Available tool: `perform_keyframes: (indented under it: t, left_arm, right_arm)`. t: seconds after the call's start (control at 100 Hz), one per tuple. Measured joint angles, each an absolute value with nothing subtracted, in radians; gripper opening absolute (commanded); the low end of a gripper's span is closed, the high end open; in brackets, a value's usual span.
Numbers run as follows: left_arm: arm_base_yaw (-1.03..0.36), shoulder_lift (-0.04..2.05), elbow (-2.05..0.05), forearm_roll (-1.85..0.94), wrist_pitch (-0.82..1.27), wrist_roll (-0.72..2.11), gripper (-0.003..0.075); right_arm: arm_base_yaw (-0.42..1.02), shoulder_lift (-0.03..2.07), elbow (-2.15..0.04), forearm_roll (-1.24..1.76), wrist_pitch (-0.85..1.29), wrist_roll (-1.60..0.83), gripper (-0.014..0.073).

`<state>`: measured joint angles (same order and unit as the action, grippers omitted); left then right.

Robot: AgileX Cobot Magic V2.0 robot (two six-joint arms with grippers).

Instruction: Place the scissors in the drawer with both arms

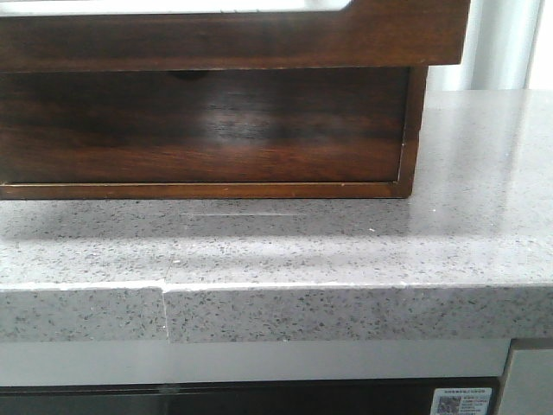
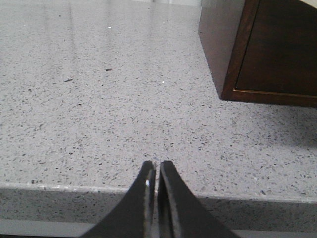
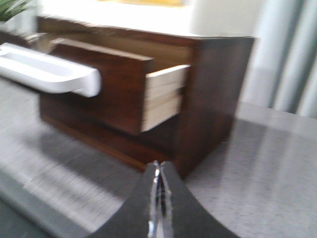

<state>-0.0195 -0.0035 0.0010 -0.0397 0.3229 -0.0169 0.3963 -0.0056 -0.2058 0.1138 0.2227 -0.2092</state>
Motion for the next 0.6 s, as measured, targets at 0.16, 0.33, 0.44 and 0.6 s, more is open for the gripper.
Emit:
perform_keyframes:
  t: [0.16, 0.33, 0.44, 0.6]
  left_arm:
    - [-0.020, -0.003, 0.001, -0.041, 0.323, -0.017, -0.0022]
    - [-0.020, -0.003, 0.001, -0.041, 0.323, -0.017, -0.0022]
    - [-0.020, -0.003, 0.001, -0.041, 0.323, -0.017, -0.0022]
    - [-0.020, -0.003, 0.001, -0.041, 0.323, -0.017, -0.0022]
  right_arm:
    - [0.284, -0.006, -0.110, -0.114, -0.048, 0.081, -0.0050]
    - [0.158, -0.006, 0.001, -0.174, -0.344, 0.199, -0.0050]
    - [0.082, -0.010, 0.010, -0.189, -0.395, 0.274, -0.0050]
    - [-0.047, -0.010, 0.010, -0.199, -0.291, 0.342, -0.0050]
